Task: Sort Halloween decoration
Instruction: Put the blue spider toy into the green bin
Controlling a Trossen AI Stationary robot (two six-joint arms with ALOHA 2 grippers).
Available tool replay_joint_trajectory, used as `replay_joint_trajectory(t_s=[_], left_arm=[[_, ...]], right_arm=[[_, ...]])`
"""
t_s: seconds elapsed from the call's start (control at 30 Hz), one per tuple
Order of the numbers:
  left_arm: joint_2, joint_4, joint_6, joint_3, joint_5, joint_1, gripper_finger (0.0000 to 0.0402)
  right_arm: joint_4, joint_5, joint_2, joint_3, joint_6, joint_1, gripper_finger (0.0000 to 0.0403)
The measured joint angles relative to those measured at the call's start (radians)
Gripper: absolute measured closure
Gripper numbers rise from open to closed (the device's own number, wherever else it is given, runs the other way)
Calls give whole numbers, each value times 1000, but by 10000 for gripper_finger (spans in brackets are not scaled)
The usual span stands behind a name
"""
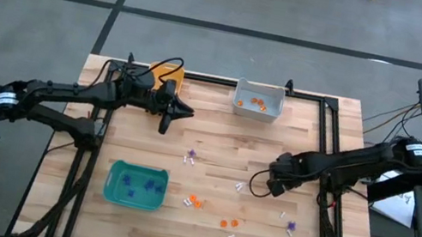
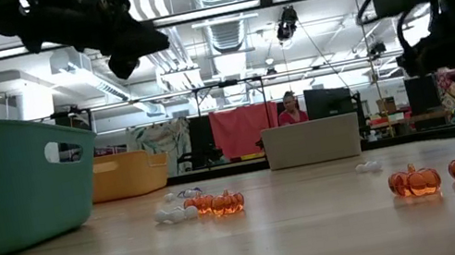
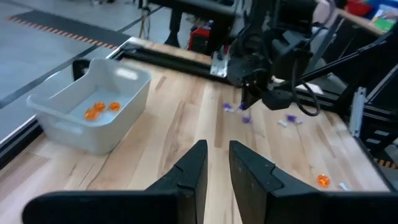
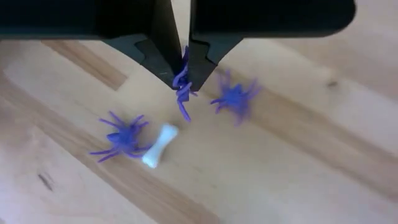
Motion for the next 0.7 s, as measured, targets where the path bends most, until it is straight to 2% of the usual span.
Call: replay_joint_trajectory(t_s=[0.17,0.27,0.37,0.47,0.7], left_arm=[[0,66,-9,0,1,-45,352],[-1,78,-9,0,4,-61,352],[-1,78,-23,0,11,-64,352],[-2,78,-44,0,19,-64,352],[-25,50,-70,9,67,-64,352]], right_arm=[[46,-1,-69,40,-45,0,393],[164,72,-83,70,-133,0,393],[372,122,-77,85,-273,-8,393],[641,124,-51,85,-454,-21,393],[1197,114,96,87,-895,-22,394]])
